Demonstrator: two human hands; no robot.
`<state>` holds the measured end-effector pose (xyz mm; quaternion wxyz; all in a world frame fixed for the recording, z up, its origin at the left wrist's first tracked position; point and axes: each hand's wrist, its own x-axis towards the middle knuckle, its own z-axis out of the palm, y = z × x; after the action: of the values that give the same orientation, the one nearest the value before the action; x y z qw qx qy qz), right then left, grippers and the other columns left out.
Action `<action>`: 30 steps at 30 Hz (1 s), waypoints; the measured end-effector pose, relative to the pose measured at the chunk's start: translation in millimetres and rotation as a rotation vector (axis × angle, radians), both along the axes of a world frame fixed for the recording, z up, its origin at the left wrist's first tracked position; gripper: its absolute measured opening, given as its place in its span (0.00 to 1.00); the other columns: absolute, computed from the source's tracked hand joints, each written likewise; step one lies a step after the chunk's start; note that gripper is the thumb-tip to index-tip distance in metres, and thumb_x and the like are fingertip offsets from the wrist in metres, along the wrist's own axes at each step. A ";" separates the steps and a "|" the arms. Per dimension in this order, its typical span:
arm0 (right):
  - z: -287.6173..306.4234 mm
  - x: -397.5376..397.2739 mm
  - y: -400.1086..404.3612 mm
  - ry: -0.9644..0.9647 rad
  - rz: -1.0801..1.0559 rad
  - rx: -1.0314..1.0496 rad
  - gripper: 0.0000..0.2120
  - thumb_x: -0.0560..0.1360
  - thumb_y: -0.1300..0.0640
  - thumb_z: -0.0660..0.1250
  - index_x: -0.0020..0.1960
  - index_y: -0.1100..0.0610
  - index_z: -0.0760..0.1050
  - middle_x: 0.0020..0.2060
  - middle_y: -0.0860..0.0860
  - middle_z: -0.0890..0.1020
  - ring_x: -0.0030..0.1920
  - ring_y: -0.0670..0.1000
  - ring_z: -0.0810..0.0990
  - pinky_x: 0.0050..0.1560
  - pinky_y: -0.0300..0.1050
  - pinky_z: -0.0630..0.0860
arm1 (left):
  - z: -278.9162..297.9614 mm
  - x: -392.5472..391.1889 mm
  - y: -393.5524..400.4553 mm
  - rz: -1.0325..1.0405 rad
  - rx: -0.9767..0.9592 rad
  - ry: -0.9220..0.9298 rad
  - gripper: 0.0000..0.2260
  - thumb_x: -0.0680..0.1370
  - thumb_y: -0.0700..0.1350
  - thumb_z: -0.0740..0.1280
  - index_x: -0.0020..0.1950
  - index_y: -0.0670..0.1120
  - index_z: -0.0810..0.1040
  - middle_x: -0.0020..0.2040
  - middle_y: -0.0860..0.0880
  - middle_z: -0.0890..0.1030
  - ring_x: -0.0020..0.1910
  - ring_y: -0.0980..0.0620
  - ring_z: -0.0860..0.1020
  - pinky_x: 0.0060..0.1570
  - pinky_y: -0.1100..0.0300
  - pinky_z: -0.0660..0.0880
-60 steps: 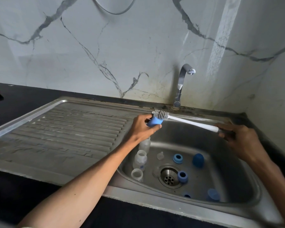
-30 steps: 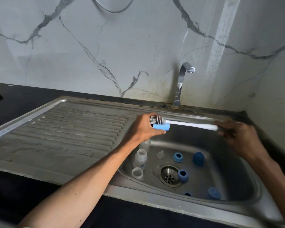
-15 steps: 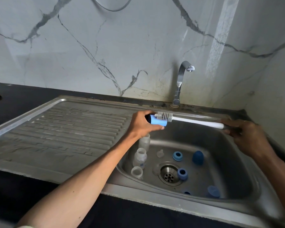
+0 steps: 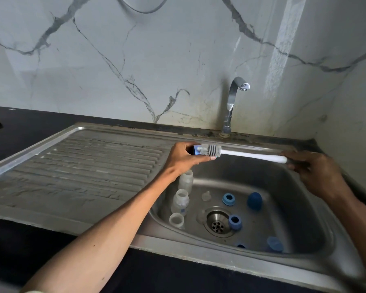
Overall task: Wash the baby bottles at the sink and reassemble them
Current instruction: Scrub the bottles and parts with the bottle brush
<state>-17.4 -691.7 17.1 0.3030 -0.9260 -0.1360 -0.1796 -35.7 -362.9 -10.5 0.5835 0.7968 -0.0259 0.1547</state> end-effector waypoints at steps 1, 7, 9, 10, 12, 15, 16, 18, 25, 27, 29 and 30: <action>3.2 -2.4 -4.4 -0.013 -0.004 0.025 0.15 0.73 0.67 0.71 0.60 0.60 0.80 0.54 0.58 0.82 0.55 0.51 0.77 0.58 0.38 0.69 | 0.3 0.4 0.7 0.010 -0.018 -0.002 0.17 0.67 0.48 0.82 0.53 0.45 0.86 0.44 0.50 0.87 0.37 0.57 0.82 0.41 0.61 0.80; -2.6 -4.6 11.3 0.011 -0.020 -0.034 0.15 0.74 0.65 0.71 0.61 0.58 0.80 0.56 0.57 0.82 0.58 0.56 0.80 0.58 0.40 0.71 | -4.7 1.8 -0.6 -0.074 -0.173 0.009 0.15 0.68 0.42 0.80 0.53 0.45 0.85 0.47 0.47 0.87 0.42 0.50 0.83 0.50 0.55 0.82; -0.9 -5.6 12.4 0.031 -0.015 -0.026 0.16 0.75 0.65 0.70 0.62 0.60 0.80 0.56 0.58 0.82 0.55 0.54 0.80 0.55 0.40 0.70 | -4.3 4.0 -0.7 -0.058 -0.285 -0.004 0.17 0.67 0.43 0.81 0.54 0.43 0.85 0.47 0.43 0.87 0.43 0.47 0.83 0.53 0.53 0.82; 1.3 -6.6 8.8 0.025 -0.016 -0.013 0.16 0.75 0.65 0.70 0.62 0.60 0.80 0.54 0.59 0.83 0.52 0.52 0.79 0.54 0.40 0.69 | -3.5 5.1 -1.3 -0.046 -0.358 -0.002 0.19 0.66 0.44 0.80 0.54 0.41 0.84 0.48 0.40 0.86 0.46 0.44 0.84 0.54 0.52 0.81; 3.6 -9.0 3.5 0.014 -0.037 -0.011 0.15 0.75 0.64 0.70 0.62 0.59 0.80 0.53 0.59 0.83 0.49 0.49 0.78 0.54 0.40 0.68 | -2.1 5.2 -3.4 -0.035 -0.491 0.022 0.19 0.68 0.43 0.78 0.55 0.37 0.82 0.52 0.36 0.85 0.52 0.38 0.84 0.53 0.54 0.82; 1.9 -12.2 13.1 0.035 -0.046 -0.037 0.15 0.75 0.63 0.70 0.62 0.58 0.79 0.56 0.59 0.83 0.54 0.55 0.80 0.56 0.42 0.70 | -3.9 4.6 -5.8 -0.071 -0.584 0.087 0.13 0.77 0.42 0.72 0.58 0.36 0.80 0.55 0.35 0.84 0.53 0.39 0.84 0.53 0.54 0.82; 0.7 -13.3 18.4 0.028 -0.039 -0.052 0.16 0.75 0.63 0.70 0.62 0.58 0.79 0.56 0.59 0.82 0.56 0.57 0.80 0.57 0.43 0.71 | -4.1 4.3 -6.6 -0.094 -0.608 0.104 0.13 0.78 0.43 0.70 0.59 0.37 0.79 0.55 0.35 0.83 0.53 0.39 0.84 0.54 0.52 0.82; 0.1 -17.2 26.7 0.021 -0.012 -0.094 0.16 0.75 0.62 0.70 0.63 0.57 0.79 0.57 0.59 0.82 0.58 0.59 0.79 0.57 0.44 0.70 | -3.6 5.1 -6.8 -0.117 -0.680 0.128 0.12 0.80 0.45 0.68 0.57 0.38 0.78 0.54 0.35 0.84 0.53 0.38 0.84 0.57 0.48 0.80; 0.3 -18.5 33.3 0.118 0.023 -0.178 0.15 0.76 0.57 0.70 0.62 0.55 0.80 0.53 0.55 0.83 0.55 0.56 0.80 0.54 0.46 0.74 | -1.7 6.1 -12.2 -0.108 -0.967 0.222 0.14 0.82 0.48 0.64 0.61 0.39 0.74 0.50 0.36 0.84 0.54 0.39 0.83 0.61 0.48 0.77; 1.0 -22.2 37.3 0.170 0.079 -0.215 0.14 0.76 0.56 0.69 0.62 0.53 0.79 0.53 0.53 0.82 0.56 0.54 0.80 0.53 0.44 0.72 | 1.1 5.4 -12.2 -0.094 -1.040 0.213 0.10 0.83 0.48 0.62 0.58 0.42 0.75 0.47 0.37 0.85 0.52 0.40 0.82 0.62 0.49 0.76; 3.8 -26.4 41.0 0.213 0.117 -0.260 0.17 0.77 0.55 0.68 0.66 0.51 0.76 0.57 0.51 0.81 0.57 0.50 0.78 0.57 0.43 0.71 | 2.1 5.2 -8.8 -0.075 -1.114 0.200 0.12 0.84 0.49 0.61 0.55 0.41 0.76 0.45 0.37 0.85 0.52 0.39 0.82 0.63 0.48 0.75; 5.6 -28.2 42.7 0.227 0.127 -0.266 0.18 0.77 0.55 0.68 0.67 0.50 0.75 0.59 0.50 0.81 0.57 0.49 0.77 0.58 0.42 0.70 | 2.2 5.8 -5.9 -0.066 -1.130 0.195 0.14 0.84 0.50 0.60 0.55 0.40 0.76 0.45 0.37 0.85 0.52 0.39 0.82 0.63 0.48 0.75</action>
<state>-45.6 -649.0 22.7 0.2020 -0.9618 -0.1817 -0.0350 -29.9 -368.8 -8.3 0.9229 0.3708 0.0898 0.0522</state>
